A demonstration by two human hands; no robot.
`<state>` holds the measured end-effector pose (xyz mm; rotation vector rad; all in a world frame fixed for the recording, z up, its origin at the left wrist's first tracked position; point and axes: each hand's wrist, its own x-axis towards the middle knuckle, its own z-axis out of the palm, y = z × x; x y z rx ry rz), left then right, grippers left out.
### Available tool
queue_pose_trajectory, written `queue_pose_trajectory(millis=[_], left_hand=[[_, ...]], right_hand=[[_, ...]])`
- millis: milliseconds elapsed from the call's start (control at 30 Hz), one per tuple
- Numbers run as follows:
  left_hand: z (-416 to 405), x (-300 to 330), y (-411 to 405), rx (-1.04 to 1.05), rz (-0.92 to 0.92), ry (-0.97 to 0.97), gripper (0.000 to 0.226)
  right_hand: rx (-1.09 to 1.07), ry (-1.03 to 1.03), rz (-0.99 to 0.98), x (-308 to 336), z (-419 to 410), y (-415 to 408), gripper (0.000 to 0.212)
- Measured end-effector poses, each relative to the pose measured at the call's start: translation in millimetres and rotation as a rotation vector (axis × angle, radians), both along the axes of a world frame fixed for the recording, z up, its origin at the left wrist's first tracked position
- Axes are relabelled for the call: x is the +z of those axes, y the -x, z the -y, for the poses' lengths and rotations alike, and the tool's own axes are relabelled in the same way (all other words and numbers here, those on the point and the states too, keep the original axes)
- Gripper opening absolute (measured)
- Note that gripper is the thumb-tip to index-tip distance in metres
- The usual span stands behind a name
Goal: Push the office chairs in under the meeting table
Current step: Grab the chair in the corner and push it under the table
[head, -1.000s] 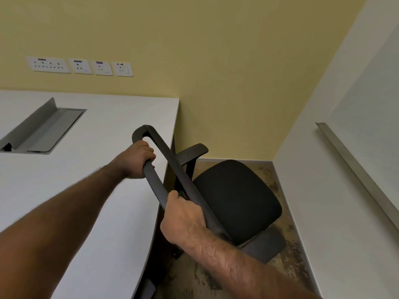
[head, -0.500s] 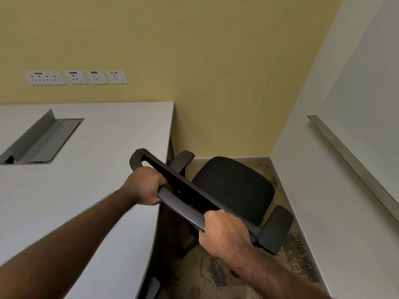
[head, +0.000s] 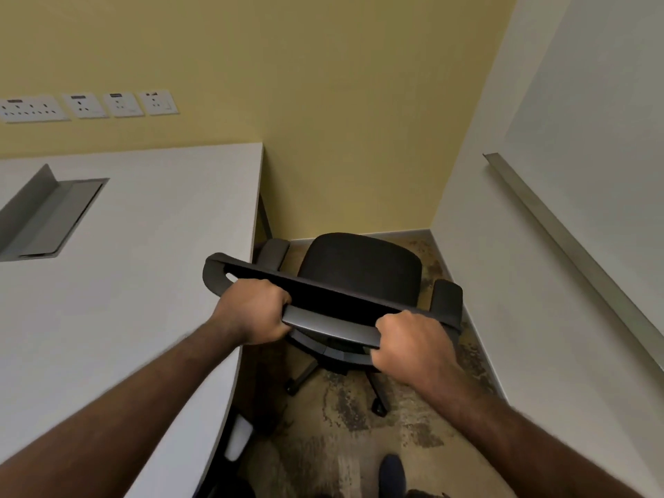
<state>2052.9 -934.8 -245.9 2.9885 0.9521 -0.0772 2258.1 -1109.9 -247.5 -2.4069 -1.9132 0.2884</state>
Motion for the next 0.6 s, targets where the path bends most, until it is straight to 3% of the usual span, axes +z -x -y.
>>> queue_pose_trajectory(millis=[300, 600], left_hand=[[92.7, 5.5, -93.9, 0.031, -0.016, 0.127, 0.023], [137.4, 9.9, -218.9, 0.159, 0.075, 0.26, 0.021]], right_hand=[[0.154, 0.058, 0.164, -5.7, 29.8, -147.7, 0.014], [0.329, 0.107, 0.181, 9.1, -8.8, -294.1, 0.011]])
